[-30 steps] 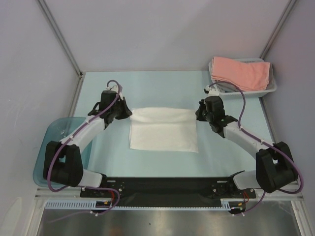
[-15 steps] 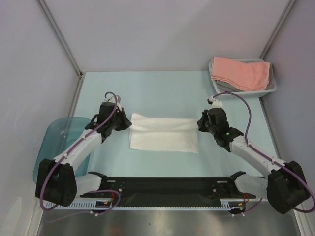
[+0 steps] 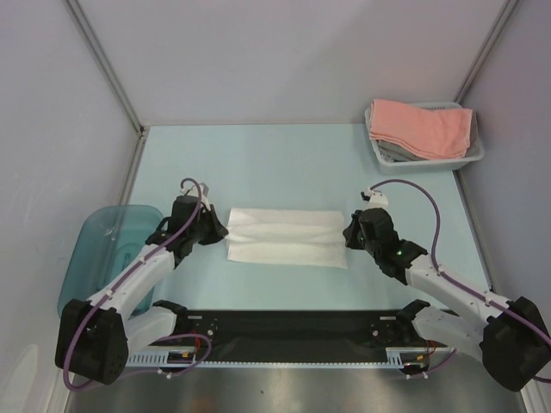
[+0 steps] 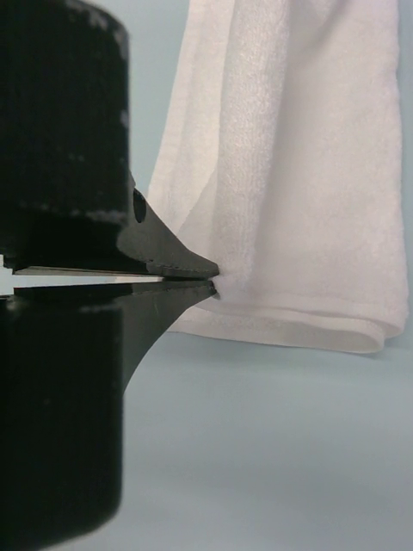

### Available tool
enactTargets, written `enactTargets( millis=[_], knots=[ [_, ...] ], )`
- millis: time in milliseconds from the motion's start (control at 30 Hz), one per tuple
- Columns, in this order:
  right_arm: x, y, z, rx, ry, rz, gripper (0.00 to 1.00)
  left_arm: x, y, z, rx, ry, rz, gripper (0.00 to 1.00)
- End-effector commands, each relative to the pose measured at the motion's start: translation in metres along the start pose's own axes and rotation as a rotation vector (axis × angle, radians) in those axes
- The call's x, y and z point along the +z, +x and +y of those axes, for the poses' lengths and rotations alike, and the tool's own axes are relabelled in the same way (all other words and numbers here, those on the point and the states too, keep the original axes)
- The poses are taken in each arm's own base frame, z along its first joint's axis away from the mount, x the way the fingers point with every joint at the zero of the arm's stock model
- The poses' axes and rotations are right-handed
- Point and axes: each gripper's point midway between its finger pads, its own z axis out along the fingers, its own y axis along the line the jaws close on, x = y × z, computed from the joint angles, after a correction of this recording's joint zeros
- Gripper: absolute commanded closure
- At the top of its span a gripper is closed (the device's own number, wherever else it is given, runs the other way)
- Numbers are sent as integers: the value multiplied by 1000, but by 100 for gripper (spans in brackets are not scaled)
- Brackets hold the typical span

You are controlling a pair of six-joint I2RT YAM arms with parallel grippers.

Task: Fold and stack the towels
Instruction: Fold the towel

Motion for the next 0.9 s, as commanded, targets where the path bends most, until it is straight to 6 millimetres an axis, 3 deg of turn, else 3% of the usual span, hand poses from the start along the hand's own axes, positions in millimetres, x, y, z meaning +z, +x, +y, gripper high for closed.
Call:
enactTargets(
  millis=[0, 100, 167, 200, 233, 267, 400, 567, 867],
  knots=[
    [-2, 3, -7, 30, 38, -20, 100, -2, 4, -3, -13, 21, -8, 100],
    [-1, 9, -10, 43, 46, -10, 97, 1, 14, -5, -19, 35, 14, 96],
    [-1, 16, -11, 52, 45, 4, 85, 1, 22, -6, -23, 46, 28, 83],
    [-3, 15, -11, 60, 44, -1, 81, 0, 24, -6, -23, 44, 32, 82],
    [-5, 18, -13, 62, 45, 4, 70, -2, 26, -7, -22, 47, 33, 79],
    [-6, 18, -13, 68, 42, 8, 66, -9, 24, -10, -19, 62, 17, 71],
    [-21, 13, -9, 95, 14, -10, 51, -34, 9, -16, -5, 75, -52, 60],
    [-26, 3, 1, 120, -9, -9, 50, -46, -14, -34, -4, 106, -72, 60],
    [-5, 13, 24, 130, -15, 73, 52, -7, 4, -58, 21, 127, 18, 60]
  ],
)
